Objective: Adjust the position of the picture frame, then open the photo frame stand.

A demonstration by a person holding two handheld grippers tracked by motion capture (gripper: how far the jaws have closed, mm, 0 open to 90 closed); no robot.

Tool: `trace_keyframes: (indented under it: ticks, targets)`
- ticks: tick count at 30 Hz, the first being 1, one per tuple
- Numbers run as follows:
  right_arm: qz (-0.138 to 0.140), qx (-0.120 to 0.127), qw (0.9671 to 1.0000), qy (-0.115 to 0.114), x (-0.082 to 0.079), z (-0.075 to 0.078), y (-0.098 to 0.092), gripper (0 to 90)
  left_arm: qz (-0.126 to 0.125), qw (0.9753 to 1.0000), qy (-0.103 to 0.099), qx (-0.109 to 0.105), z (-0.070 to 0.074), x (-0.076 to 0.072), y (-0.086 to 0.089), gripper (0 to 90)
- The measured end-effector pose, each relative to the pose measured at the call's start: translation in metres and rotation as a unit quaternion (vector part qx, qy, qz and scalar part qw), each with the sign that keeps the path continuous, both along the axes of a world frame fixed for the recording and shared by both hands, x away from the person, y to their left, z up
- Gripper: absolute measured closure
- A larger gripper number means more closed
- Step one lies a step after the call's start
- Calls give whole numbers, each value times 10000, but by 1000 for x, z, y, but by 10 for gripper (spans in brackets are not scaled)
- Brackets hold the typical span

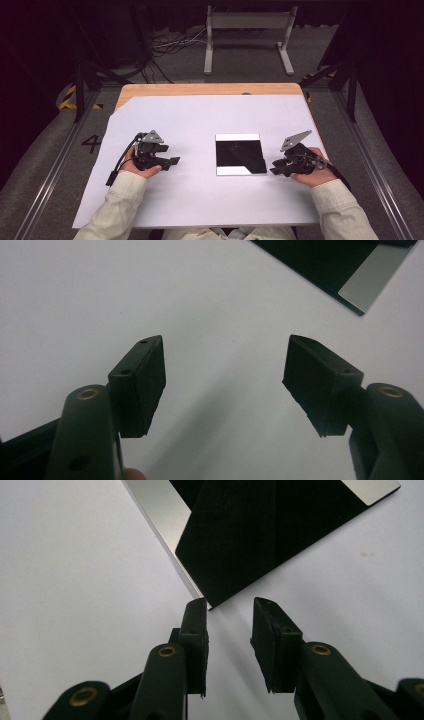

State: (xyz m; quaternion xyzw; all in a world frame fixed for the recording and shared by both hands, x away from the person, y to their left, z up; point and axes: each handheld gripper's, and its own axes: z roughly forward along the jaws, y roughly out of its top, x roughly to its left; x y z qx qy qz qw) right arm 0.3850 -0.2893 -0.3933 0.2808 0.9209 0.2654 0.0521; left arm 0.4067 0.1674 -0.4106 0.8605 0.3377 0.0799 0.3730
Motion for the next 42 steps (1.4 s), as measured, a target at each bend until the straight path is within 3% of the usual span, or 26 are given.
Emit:
trace_keyframes:
  ticks: [10,26,42]
  targets:
    - [-55,-215,9997,103,4,-10,3,669,-19,10000,0,55,-1,-1,-1,336]
    - [177,-552,9976,366,4,-19,17,751,-87,9999,29,114,-5,1,-7,333]
    - [232,-640,9974,222,5,-19,24,832,-79,9999,47,116,-4,1,-7,333]
